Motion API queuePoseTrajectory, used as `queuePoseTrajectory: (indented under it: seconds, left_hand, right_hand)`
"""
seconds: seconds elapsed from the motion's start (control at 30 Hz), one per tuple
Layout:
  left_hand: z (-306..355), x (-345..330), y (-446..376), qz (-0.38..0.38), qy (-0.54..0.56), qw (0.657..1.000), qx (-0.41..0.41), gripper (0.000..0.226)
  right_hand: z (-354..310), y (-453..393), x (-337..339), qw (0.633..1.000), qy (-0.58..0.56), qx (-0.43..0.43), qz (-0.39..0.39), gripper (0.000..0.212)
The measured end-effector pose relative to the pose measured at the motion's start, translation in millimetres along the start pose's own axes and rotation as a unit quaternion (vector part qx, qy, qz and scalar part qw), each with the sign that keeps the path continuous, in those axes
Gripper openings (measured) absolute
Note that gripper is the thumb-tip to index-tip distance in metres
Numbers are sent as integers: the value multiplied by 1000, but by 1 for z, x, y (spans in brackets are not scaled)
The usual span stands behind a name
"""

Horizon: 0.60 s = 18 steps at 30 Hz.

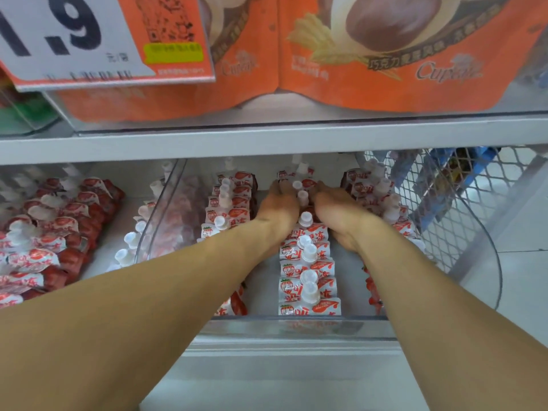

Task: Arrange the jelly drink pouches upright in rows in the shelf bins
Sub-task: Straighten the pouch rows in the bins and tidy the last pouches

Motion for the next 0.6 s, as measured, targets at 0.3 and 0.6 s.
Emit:
queuePoseTrajectory:
  seconds: [0.3, 0.6]
  left_hand:
    - [-12, 6, -10, 6, 79, 996, 31, 39]
    - [-11, 4, -17, -19, 35, 999, 24, 36]
  right_hand:
    - [-7, -5, 4, 998, 20, 50, 16, 45]
    - [-13, 0, 4, 991, 105, 88, 5, 46]
Point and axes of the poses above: each hand's wrist, its own y-axis away from the middle knuckle, its own x-axis out of the back of the hand, z = x × y, the point moved 10 cm from there along -y, towards the middle knuckle, and after that the axes turned 10 degrees about -y, right-handed, at the moved point
